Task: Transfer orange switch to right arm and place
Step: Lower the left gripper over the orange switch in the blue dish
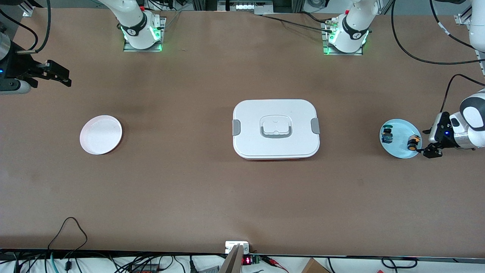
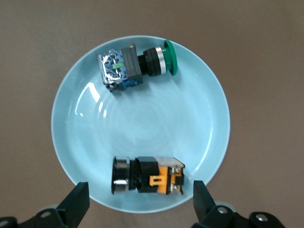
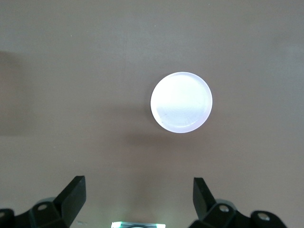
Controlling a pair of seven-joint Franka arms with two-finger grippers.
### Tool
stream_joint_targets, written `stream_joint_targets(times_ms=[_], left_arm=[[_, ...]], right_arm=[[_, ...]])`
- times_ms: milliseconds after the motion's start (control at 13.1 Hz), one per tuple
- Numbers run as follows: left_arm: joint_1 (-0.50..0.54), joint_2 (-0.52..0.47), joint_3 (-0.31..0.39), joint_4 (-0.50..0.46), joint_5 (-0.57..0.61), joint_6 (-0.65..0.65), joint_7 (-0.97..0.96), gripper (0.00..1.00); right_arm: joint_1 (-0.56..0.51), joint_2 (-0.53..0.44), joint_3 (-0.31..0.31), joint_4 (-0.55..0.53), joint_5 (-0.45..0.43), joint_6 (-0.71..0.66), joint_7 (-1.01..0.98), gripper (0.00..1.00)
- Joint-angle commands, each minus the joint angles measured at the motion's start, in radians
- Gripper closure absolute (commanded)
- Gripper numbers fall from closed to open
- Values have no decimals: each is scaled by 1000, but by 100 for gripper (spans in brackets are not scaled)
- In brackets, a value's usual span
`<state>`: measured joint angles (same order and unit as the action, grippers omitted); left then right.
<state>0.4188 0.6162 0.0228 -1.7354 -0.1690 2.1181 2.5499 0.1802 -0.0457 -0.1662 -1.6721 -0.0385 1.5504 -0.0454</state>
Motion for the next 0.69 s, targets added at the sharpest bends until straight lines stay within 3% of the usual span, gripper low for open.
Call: stream_joint_targets(times_ms=[0,609], left_arm=[[15,31,-6,-13,-89,42,139,4],[20,13,-6,-7,-83,34,144,3]], right_arm=[[-1,3,1,17,2,-6,2,0],[-1,4,1,17,2,-3,4,0]])
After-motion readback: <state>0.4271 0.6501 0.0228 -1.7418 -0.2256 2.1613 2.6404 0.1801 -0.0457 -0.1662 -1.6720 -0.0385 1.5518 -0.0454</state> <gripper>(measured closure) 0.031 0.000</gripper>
